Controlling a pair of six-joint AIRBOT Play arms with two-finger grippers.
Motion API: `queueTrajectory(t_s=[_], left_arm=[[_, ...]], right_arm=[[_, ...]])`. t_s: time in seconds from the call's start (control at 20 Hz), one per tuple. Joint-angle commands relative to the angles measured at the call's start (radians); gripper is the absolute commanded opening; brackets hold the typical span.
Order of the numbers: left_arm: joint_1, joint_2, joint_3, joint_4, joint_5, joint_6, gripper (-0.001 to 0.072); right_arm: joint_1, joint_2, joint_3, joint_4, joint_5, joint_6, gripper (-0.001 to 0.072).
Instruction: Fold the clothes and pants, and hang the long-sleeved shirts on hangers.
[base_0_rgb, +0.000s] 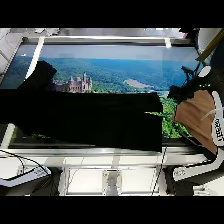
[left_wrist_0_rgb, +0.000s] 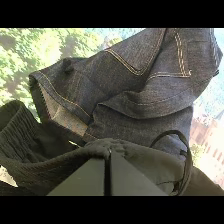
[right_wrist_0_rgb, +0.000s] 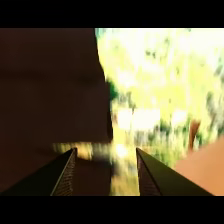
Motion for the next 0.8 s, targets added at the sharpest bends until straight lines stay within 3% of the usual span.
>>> queueTrajectory(t_s=[0.0, 0.2, 0.75], left_arm=[[0.001, 0.000, 0.001, 0.000, 0.000, 0.001, 0.0015], [0.001, 0.000, 0.001, 0.000, 0.000, 0.001, 0.0015], [-0.002, -0.023, 0.001, -0.001, 0.001, 0.000, 0.0015]], right_arm=[[-0.009, -0.074, 0.023, 0.128, -0.083, 0.013, 0.0411], [-0.007, -0.219, 0.046, 0.288, -0.171, -0.022, 0.0413], [0.011, -0.392, 0.180, 0.286, -0.134, 0.000, 0.0408]])
